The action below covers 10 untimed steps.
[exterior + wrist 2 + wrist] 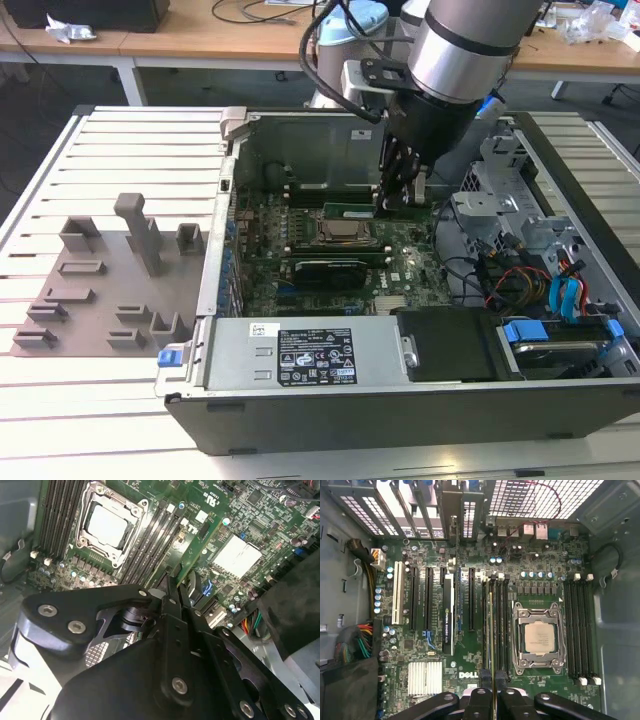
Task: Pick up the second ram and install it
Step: 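Pick up the second ram and move it above second insertion slot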
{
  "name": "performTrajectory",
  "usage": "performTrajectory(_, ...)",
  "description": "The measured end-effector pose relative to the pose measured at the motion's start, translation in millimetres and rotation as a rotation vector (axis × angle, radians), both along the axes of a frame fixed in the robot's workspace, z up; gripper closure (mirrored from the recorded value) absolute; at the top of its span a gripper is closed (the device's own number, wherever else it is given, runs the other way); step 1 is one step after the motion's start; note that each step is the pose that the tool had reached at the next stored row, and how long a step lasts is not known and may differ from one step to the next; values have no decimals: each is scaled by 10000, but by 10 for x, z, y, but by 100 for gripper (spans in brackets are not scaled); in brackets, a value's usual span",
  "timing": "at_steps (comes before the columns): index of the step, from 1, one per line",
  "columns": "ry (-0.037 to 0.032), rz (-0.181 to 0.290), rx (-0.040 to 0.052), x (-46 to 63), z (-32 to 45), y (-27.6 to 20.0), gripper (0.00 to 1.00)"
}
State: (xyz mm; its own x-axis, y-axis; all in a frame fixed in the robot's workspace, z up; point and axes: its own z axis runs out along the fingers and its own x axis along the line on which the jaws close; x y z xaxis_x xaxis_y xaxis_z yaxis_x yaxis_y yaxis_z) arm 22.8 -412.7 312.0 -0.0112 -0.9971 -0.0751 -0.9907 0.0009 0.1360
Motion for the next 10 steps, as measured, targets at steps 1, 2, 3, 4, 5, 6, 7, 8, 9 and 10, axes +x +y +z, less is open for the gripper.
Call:
performTrajectory(1,1,0,1,0,-25,0,86)
performTrajectory(2,1,0,1,0,-46,0,86)
performTrajectory(3,3,0,0,0,-69,0,86)
performTrajectory(4,4,0,1,0,-95,0,86)
performTrajectory(5,4,0,1,0,-115,0,86)
performTrajectory(6,5,0,1,0,-140,0,86)
performTrajectory(7,5,0,0,0,-154,0,86)
performTrajectory(8,6,0,1,0,-164,0,86)
performTrajectory(9,5,0,0,0,-175,0,86)
performTrajectory(10,6,0,-2,0,-178,0,86)
